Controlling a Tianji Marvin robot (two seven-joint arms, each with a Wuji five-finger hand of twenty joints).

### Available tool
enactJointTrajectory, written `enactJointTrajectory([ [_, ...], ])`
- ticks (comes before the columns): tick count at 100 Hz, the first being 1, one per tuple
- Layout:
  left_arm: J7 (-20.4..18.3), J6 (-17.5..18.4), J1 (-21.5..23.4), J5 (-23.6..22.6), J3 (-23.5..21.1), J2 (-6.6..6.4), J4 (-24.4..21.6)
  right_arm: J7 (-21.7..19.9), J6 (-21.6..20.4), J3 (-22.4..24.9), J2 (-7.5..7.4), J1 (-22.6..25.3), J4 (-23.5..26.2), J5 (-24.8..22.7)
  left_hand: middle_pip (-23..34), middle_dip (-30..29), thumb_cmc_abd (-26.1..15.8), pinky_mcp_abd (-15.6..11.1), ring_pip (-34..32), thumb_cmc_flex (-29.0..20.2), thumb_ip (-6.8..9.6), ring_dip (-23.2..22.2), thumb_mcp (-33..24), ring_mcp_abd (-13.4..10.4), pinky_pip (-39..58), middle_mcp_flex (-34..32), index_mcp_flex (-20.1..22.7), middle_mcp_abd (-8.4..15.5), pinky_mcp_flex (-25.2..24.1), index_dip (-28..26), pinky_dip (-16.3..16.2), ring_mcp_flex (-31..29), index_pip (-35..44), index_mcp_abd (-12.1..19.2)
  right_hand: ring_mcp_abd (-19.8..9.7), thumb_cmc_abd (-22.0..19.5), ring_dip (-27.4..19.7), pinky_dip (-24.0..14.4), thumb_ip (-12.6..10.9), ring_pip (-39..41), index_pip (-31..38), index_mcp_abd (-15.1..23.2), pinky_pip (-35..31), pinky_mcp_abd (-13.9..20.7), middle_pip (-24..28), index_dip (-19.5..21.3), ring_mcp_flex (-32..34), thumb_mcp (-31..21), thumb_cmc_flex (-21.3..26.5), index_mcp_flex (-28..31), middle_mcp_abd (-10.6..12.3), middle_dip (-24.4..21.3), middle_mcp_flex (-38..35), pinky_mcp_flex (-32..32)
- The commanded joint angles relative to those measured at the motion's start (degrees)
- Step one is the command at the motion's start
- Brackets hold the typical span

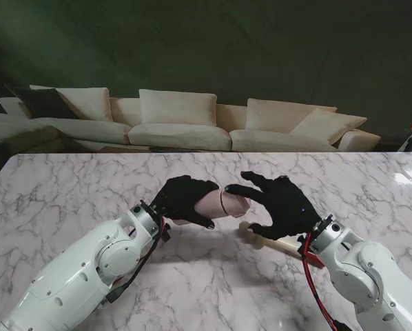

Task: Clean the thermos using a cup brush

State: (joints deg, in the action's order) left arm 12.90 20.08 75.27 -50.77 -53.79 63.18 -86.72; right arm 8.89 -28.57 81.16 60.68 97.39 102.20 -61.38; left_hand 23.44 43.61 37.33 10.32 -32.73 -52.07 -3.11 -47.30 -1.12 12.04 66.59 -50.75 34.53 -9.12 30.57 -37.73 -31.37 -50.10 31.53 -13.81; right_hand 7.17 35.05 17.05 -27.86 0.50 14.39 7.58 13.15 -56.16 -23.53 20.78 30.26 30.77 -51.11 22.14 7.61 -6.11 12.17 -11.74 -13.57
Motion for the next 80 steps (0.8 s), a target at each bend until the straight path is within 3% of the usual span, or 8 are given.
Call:
enactJointTrajectory([
  [1, -0.5, 0.4, -0.2, 0.1, 0.2, 0.18, -0.6, -0.8, 0.4, -0.2, -0.33, -0.4, 0.0, -1.2, 3.7, 1.6, -24.7, -2.4, -10.0, -19.5, 3.91, -2.6, -28.1, -4.3, 2.5, -1.1, 6.2, 5.5, -0.2, -1.4, -1.6, -3.5, 8.0, 11.1, -1.9, 1.3, 2.6, -2.6, 1.0, 3.1, 0.5, -3.9, -2.4, 1.2, 6.8, -1.0, 3.2, 0.9, 0.6, -1.2, 0.6, 2.9, 0.6, -1.6],
  [10, -0.5, 0.5, -0.2, 0.1, 0.3, 0.2, -0.7, -1.5, 1.3, -0.6, -0.42, -0.7, 0.2, -1.5, 3.8, 1.6, -24.7, -2.4, -10.0, -19.5, 3.93, -2.6, -28.2, -4.3, 2.5, -1.1, 6.2, 5.5, -0.3, -1.4, -1.6, -3.5, 8.0, 11.1, -3.9, 2.8, 8.0, -6.2, 1.4, 10.8, 0.1, -5.4, -7.4, 2.9, 13.6, -0.5, 8.9, 0.2, 3.5, -1.1, 1.1, 5.4, -2.5, -6.3],
  [25, -0.3, 0.7, -0.2, 0.1, 0.4, 0.22, -0.7, -0.5, 3.6, -1.7, -0.37, -1.3, -0.1, -2.4, 3.8, 1.6, -24.7, -2.4, -10.0, -19.5, 3.93, -2.6, -28.2, -4.3, 2.5, -1.1, 6.2, 5.5, -0.2, -1.4, -1.6, -3.5, 7.9, 11.1, -7.3, 4.6, 17.1, -10.9, 2.8, 28.0, 5.5, -6.6, -17.9, 10.9, 21.0, 0.2, 15.0, -4.3, 8.4, -1.5, 1.7, 9.9, -6.1, -17.3],
  [36, -0.1, 0.9, -0.3, 0.1, 0.5, 0.26, -0.6, -0.7, 4.5, -2.4, -0.31, -1.8, -0.4, -1.9, 3.8, 1.6, -24.7, -2.3, -10.0, -19.4, 3.92, -2.6, -28.2, -4.3, 2.6, -1.2, 6.2, 5.5, -0.2, -1.4, -1.6, -3.6, 7.9, 11.1, -8.9, 5.4, 19.9, -12.1, 4.0, 35.6, 10.3, -9.3, -24.3, 16.5, 24.3, -1.7, 17.4, -3.7, 9.6, -1.8, 0.9, 12.8, -7.3, -23.1],
  [40, 0.0, 1.0, -0.3, 0.0, 0.5, 0.27, -0.5, -1.3, 4.6, -2.6, -0.33, -2.0, -0.5, -1.6, 3.8, 1.6, -24.7, -2.4, -10.0, -19.5, 3.95, -2.6, -28.2, -4.3, 2.5, -1.1, 6.2, 5.5, -0.3, -1.4, -1.6, -3.6, 7.9, 11.0, -9.2, 5.6, 20.2, -11.8, 4.1, 37.7, 13.6, -10.2, -26.4, 18.1, 25.2, -5.5, 17.8, -2.7, 10.0, -2.4, 0.6, 13.9, -7.4, -24.4],
  [47, 0.1, 1.1, -0.3, 0.0, 0.5, 0.28, -0.5, -1.3, 5.0, -3.3, -0.29, -2.5, -0.9, -1.3, 3.8, 1.6, -24.7, -2.4, -10.1, -19.5, 3.95, -2.6, -28.3, -4.2, 2.6, -1.2, 6.3, 5.5, -0.3, -1.4, -1.6, -3.6, 8.0, 11.1, -10.3, 5.4, 21.7, -12.3, 4.6, 42.0, 18.6, -12.0, -29.8, 20.3, 27.8, -5.1, 20.5, -2.1, 10.1, -2.2, 1.2, 15.5, -9.2, -27.6],
  [61, 0.0, 1.2, -0.4, 0.1, 0.7, 0.27, -0.4, -0.1, 5.0, -4.7, -0.17, -3.6, -2.1, -1.0, 3.8, 1.6, -24.7, -2.4, -10.1, -19.4, 3.95, -2.6, -28.3, -4.3, 2.6, -1.2, 6.3, 5.5, -0.2, -1.4, -1.6, -3.6, 7.9, 11.1, -10.5, 1.0, 22.8, -11.9, 5.7, 48.3, 28.9, -14.8, -38.5, 19.9, 31.7, -6.4, 29.3, -5.0, 6.3, 1.8, 5.4, 18.6, -19.7, -35.5],
  [80, -0.4, 0.7, -0.4, 0.2, 0.8, 0.24, -0.5, -2.6, 5.0, -5.3, 0.18, -3.9, -2.3, 3.7, 3.8, 1.6, -24.7, -2.4, -10.1, -19.5, 3.95, -2.6, -28.3, -4.3, 2.6, -1.1, 6.2, 5.5, -0.3, -1.4, -1.6, -3.5, 7.9, 11.1, -6.3, -9.5, 22.1, -10.6, 7.6, 47.4, 35.2, -16.6, -42.0, 13.1, 28.6, -7.9, 35.3, 0.9, 3.0, 11.9, 5.5, 16.1, -33.6, -38.5],
])
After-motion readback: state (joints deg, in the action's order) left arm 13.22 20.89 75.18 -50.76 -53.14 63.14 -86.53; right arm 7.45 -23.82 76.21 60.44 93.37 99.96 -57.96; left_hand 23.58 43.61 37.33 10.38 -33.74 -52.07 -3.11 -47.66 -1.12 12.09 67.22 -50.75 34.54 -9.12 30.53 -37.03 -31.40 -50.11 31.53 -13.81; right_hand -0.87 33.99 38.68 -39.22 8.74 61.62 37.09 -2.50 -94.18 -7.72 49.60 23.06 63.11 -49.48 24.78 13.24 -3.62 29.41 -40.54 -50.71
